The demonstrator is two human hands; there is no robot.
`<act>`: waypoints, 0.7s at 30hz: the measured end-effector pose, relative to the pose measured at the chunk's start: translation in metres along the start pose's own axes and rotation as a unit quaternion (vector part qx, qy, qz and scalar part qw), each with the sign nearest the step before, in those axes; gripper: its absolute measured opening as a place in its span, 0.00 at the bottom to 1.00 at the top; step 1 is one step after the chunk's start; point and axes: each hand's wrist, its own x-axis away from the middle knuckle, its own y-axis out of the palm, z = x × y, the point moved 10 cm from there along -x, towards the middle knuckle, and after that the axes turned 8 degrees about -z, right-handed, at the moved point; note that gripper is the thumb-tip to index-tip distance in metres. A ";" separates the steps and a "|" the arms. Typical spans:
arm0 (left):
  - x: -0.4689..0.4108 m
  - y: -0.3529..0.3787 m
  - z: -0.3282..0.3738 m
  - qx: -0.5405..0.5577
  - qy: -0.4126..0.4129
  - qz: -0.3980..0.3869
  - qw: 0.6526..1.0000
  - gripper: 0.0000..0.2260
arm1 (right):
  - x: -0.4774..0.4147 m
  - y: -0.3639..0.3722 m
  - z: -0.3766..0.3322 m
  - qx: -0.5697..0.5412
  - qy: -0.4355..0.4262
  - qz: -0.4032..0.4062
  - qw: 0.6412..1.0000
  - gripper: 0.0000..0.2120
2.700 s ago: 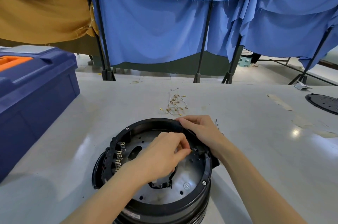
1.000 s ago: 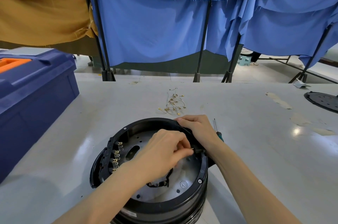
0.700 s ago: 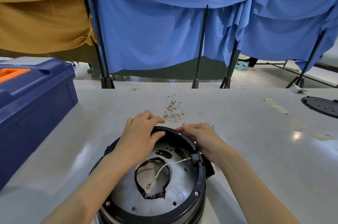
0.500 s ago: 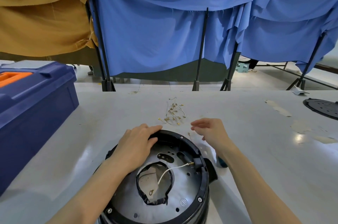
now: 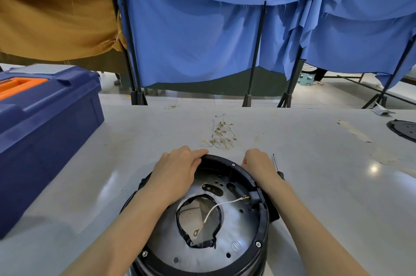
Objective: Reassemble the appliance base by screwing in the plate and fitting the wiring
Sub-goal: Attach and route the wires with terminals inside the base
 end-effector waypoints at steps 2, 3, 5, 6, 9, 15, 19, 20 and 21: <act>0.001 0.000 0.000 0.002 0.002 -0.003 1.000 0.17 | 0.000 0.003 -0.001 0.040 -0.001 -0.019 0.999 0.09; 0.001 0.000 0.000 0.002 0.002 -0.005 1.000 0.17 | 0.001 0.004 -0.002 0.053 -0.002 -0.029 0.998 0.10; 0.001 0.000 -0.001 0.003 0.003 -0.009 1.000 0.17 | 0.007 0.004 -0.003 0.056 -0.011 -0.051 0.997 0.08; 0.001 0.000 -0.001 0.002 0.002 -0.012 1.000 0.17 | 0.010 0.004 -0.004 0.039 -0.022 -0.062 0.997 0.12; -0.001 0.000 -0.002 0.001 -0.004 -0.022 1.000 0.17 | 0.020 -0.011 -0.001 -0.117 -0.064 -0.055 0.990 0.17; -0.006 -0.007 0.001 0.052 0.004 -0.029 0.998 0.16 | 0.053 -0.075 -0.003 -0.481 -0.140 0.031 0.865 0.03; 0.006 -0.025 0.024 0.254 0.051 0.032 0.965 0.15 | 0.071 -0.081 -0.027 -0.620 -0.210 -0.011 0.756 0.08; 0.009 -0.028 0.032 0.324 0.068 0.035 0.943 0.13 | 0.076 -0.078 -0.037 -0.644 -0.227 -0.032 0.730 0.08; 0.013 -0.031 0.040 0.391 0.086 0.032 0.916 0.11 | 0.081 -0.074 -0.047 -0.666 -0.238 -0.054 0.705 0.07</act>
